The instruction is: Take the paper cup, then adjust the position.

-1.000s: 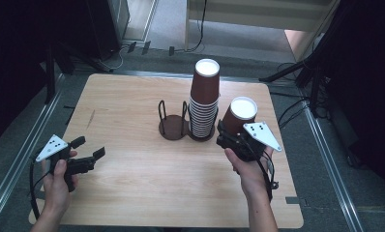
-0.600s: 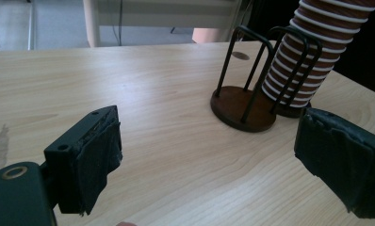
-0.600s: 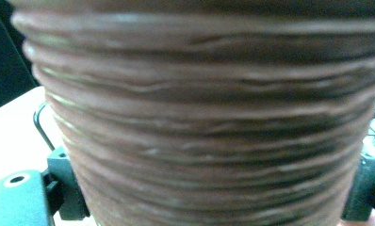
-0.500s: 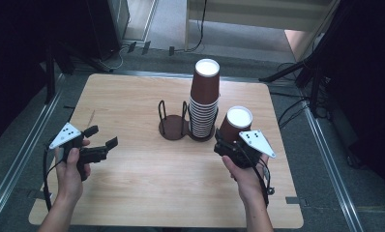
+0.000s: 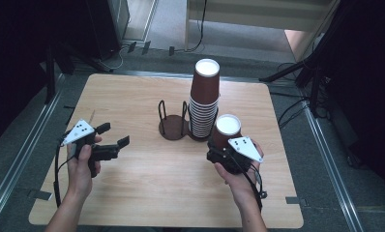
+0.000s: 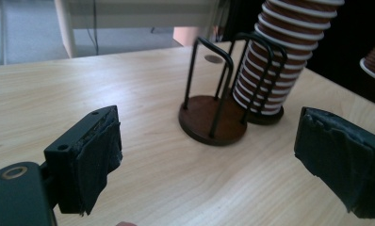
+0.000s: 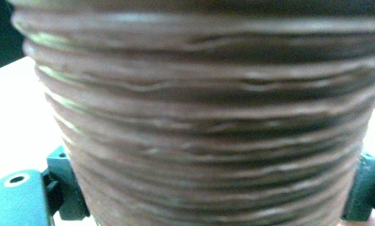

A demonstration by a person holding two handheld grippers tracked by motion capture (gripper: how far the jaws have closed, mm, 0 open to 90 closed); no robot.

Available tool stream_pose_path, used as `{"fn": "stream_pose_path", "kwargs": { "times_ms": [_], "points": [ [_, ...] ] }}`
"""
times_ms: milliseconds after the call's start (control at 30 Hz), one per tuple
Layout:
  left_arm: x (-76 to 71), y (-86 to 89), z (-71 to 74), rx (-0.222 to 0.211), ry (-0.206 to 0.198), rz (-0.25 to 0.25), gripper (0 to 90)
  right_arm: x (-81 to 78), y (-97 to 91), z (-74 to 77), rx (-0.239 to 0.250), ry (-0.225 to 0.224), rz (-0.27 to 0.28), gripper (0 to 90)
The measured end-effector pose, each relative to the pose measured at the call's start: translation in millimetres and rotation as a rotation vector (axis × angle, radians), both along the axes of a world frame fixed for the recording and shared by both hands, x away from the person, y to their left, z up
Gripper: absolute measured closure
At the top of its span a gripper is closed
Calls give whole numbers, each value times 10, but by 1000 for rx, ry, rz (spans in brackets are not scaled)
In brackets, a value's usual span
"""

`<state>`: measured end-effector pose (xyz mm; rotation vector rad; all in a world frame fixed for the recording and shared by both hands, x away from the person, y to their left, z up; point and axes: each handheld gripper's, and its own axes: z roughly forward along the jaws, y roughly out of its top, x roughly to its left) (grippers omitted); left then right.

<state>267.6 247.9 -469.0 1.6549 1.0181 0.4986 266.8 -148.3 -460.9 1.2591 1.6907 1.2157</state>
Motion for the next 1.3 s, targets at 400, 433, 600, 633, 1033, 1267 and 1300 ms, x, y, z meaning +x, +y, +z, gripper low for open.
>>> {"fn": "stream_pose_path", "kwargs": {
  "times_ms": [400, 433, 600, 633, 1033, 1267, 1300],
  "points": [
    [-15, -290, -43, 31, 16, -169, 87, -76, 180, -130, -78, -1, 45, 109],
    [-17, -309, -41, 34, 16, -178, 87, -74, 198, -142, -78, 3, 47, 109],
    [-27, -400, -48, 55, 20, -236, 87, -91, 303, -222, -120, -9, 87, 112],
    [-27, -416, -53, 61, 21, -246, 87, -95, 324, -234, -126, -9, 98, 112],
    [-72, -527, -43, 78, 2, -332, 87, -152, 508, -313, -180, -8, 199, 123],
    [-137, -668, -19, 121, -14, -417, 87, -217, 662, -390, -231, -8, 266, 124],
    [-145, -688, -15, 127, -16, -426, 87, -224, 680, -402, -240, -10, 276, 124]
  ]
}}
